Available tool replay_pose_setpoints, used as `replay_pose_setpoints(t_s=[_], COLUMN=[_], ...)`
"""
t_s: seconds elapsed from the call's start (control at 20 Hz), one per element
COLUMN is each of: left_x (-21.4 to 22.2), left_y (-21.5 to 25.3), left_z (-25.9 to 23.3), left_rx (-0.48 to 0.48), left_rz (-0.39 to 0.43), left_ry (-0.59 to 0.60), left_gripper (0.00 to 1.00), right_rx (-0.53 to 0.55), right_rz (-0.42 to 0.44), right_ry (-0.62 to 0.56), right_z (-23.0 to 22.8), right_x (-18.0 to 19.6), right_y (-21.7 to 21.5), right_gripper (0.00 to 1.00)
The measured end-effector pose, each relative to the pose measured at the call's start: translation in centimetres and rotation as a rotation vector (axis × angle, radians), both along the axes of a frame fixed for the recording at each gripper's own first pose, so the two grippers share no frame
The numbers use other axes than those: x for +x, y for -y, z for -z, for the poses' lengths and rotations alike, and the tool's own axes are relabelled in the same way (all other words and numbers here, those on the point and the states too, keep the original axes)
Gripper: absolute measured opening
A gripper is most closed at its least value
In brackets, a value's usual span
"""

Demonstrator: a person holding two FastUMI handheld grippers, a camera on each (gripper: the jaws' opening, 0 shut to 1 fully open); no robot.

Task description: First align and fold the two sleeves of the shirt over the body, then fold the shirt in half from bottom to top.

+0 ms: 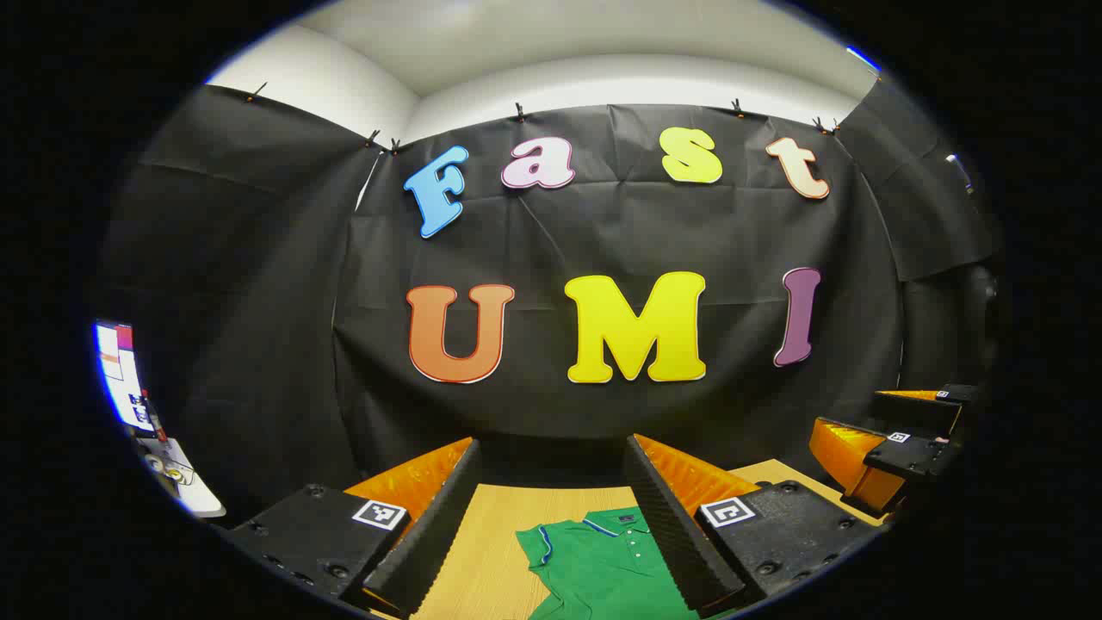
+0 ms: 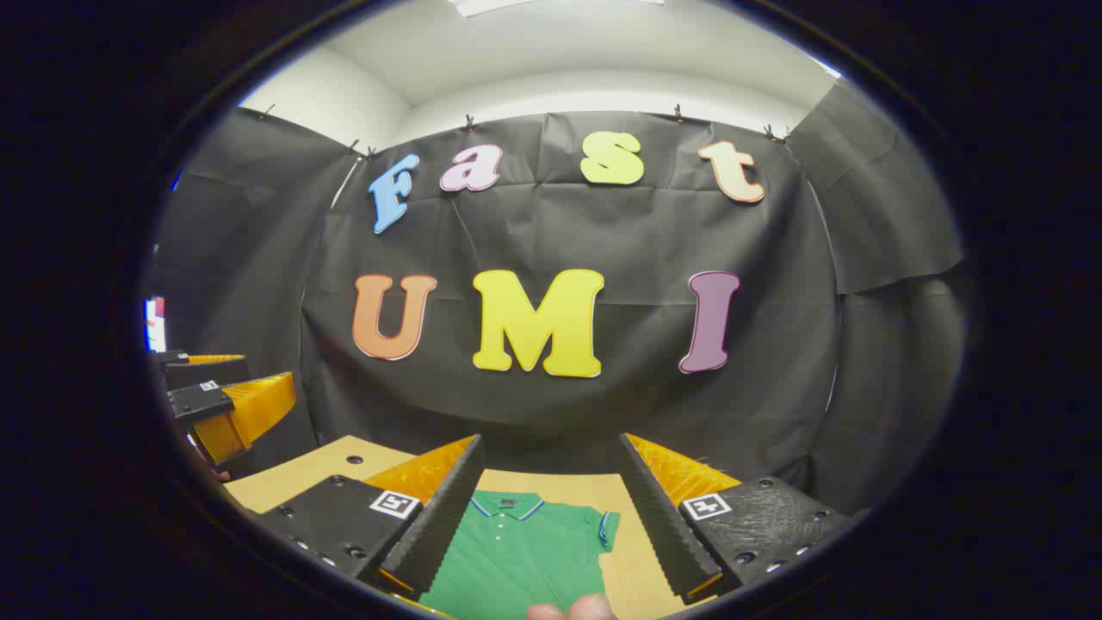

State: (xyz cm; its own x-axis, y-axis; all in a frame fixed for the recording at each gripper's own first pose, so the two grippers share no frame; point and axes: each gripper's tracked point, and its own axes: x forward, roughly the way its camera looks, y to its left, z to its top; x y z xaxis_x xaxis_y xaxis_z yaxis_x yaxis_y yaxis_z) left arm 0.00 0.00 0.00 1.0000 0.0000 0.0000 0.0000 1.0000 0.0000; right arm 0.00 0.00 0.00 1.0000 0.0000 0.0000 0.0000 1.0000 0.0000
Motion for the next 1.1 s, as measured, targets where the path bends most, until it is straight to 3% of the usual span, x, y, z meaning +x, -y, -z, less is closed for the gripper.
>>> replay_pose_setpoints(t_s=[1.1], left_x=[1.5], left_y=[-0.2], left_z=[0.6], left_rx=[0.003], left_rz=[0.026], left_ry=[-0.023], left_gripper=[1.0], right_rx=[-0.017], right_rz=[0.027], right_ry=[-0.008], right_z=[-0.3], right_x=[1.5], right_y=[0.8], right_gripper=[0.95])
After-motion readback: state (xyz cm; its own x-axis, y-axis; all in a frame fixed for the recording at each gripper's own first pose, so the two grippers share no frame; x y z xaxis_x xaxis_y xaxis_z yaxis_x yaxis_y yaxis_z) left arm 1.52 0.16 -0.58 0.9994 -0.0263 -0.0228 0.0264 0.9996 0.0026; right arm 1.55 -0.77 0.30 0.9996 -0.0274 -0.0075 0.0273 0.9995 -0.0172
